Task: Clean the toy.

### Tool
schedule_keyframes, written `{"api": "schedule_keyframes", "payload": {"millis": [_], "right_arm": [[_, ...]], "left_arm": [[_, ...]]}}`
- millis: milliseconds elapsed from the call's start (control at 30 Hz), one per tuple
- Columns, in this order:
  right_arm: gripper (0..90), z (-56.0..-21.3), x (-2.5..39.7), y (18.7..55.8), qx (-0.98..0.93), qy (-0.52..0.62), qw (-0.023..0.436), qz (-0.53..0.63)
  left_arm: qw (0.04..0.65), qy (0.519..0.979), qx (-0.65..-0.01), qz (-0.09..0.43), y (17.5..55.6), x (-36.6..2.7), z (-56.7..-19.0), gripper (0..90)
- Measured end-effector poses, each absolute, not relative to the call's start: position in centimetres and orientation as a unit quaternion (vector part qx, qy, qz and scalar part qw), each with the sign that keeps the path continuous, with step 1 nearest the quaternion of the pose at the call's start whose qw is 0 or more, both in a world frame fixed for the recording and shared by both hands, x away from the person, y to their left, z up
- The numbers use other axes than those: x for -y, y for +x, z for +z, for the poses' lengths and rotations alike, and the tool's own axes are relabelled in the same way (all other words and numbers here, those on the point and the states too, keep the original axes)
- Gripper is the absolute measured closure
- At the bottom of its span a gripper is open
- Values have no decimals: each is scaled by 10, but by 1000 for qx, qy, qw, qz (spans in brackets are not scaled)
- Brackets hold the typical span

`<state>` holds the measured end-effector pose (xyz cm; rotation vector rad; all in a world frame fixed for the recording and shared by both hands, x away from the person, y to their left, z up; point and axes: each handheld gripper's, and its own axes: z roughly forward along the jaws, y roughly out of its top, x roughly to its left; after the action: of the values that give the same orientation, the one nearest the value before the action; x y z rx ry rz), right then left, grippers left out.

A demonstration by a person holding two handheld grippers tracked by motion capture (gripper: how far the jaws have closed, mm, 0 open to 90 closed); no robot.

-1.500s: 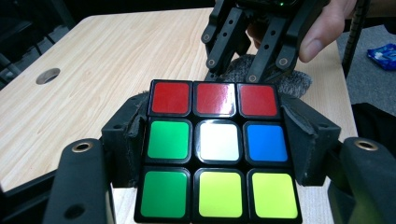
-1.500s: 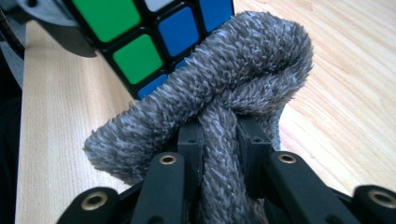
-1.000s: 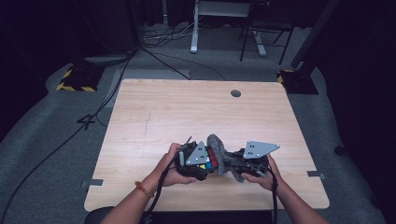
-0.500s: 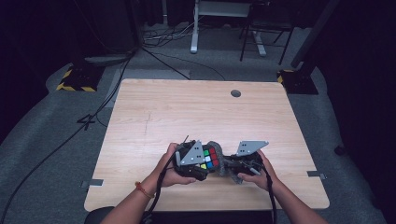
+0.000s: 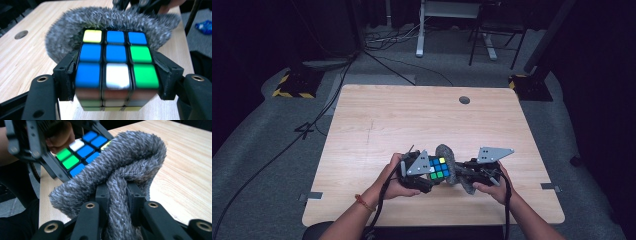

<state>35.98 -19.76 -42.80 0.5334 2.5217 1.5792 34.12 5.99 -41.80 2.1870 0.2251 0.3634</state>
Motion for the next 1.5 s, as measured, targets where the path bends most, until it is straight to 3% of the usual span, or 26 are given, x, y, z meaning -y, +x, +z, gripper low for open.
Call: {"api": "schedule_keyframes", "payload": {"millis": [367, 600, 1033, 1167, 1300, 1500], "right_arm": [[754, -425, 191, 354, -850, 167, 104, 489], [753, -448, 181, 362, -885, 172, 92, 422], [747, -421, 192, 350, -847, 148, 99, 500], [746, -425, 187, 350, -864, 143, 117, 469], [745, -436, 180, 352, -882, 143, 108, 436], [743, -447, 175, 355, -893, 153, 102, 411]], "left_arm": [[441, 881, -85, 152, 340, -59, -416, 332], [468, 868, -86, 142, 338, -62, -410, 333], [434, 884, -90, 152, 341, -62, -417, 333], [444, 879, -85, 149, 339, -63, -414, 333], [473, 865, -91, 142, 339, -69, -405, 333], [469, 863, -104, 158, 339, -77, -404, 333]]}}
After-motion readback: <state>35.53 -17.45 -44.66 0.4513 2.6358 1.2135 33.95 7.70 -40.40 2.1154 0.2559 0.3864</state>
